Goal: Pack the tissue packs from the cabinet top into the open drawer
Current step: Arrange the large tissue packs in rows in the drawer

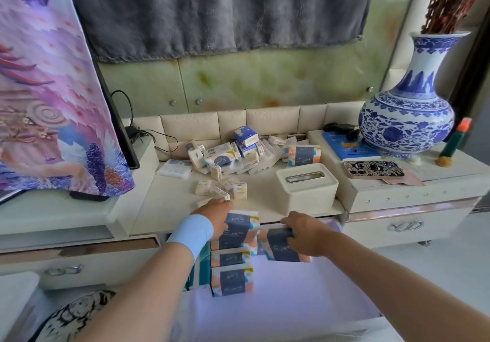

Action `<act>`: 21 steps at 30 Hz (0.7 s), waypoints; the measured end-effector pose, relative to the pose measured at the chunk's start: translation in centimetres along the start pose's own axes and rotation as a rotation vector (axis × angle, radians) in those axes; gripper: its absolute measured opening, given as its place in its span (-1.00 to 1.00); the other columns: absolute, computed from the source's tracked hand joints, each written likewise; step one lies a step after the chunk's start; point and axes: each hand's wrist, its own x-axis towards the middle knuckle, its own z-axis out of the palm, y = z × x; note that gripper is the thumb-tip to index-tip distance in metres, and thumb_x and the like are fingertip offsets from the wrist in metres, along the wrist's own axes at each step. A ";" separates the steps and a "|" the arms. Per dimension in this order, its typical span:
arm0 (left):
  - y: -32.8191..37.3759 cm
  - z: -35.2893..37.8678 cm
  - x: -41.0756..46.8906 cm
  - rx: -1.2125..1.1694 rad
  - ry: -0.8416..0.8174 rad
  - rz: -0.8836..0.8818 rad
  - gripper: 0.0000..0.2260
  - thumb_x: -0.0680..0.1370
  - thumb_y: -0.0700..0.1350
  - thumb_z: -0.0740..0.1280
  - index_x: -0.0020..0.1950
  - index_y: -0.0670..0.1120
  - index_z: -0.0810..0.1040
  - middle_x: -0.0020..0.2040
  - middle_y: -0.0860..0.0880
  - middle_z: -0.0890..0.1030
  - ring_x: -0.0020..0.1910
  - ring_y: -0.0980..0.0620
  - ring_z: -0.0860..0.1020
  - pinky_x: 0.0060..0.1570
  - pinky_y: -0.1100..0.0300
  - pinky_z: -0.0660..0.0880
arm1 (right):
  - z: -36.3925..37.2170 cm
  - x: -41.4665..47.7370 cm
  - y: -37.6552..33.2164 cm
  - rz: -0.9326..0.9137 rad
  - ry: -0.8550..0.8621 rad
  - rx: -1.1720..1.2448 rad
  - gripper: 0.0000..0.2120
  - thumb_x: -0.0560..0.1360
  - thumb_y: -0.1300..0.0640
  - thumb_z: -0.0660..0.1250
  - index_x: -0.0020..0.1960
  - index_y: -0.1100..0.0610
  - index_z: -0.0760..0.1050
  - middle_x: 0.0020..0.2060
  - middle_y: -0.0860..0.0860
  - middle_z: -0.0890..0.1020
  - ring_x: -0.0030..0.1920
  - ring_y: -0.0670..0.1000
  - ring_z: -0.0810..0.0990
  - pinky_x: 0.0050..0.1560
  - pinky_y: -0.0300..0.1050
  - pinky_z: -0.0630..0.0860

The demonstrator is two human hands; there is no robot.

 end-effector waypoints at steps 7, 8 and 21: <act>-0.5 1.5 0.8 0.009 -0.044 0.016 -0.62 0.55 -0.12 0.32 0.36 -0.05 0.38 0.29 -0.07 0.45 0.22 -0.11 0.46 0.21 -0.01 0.44 | 5.1 2.1 -0.2 0.101 -0.136 -0.003 -0.70 0.45 0.09 0.28 0.16 0.13 0.46 0.13 0.08 0.44 0.04 0.12 0.54 -0.03 -0.07 0.52; -0.7 1.8 0.9 0.017 -0.052 0.018 -0.63 0.55 -0.13 0.32 0.34 -0.05 0.39 0.27 -0.06 0.45 0.21 -0.10 0.46 0.20 0.00 0.44 | 6.0 2.6 -0.3 0.120 -0.135 0.029 -0.67 0.44 0.08 0.28 0.18 0.14 0.44 0.13 0.08 0.44 0.03 0.11 0.55 -0.02 -0.07 0.53; -2.0 3.7 1.1 0.000 -0.106 -0.010 -0.61 0.53 -0.10 0.34 0.35 0.01 0.39 0.23 -0.03 0.46 0.17 -0.08 0.48 0.11 0.07 0.45 | 10.6 5.2 -0.6 0.255 -0.093 -0.026 -0.62 0.52 0.22 0.29 0.32 0.07 0.36 0.24 0.11 0.38 0.09 0.14 0.57 -0.03 -0.07 0.52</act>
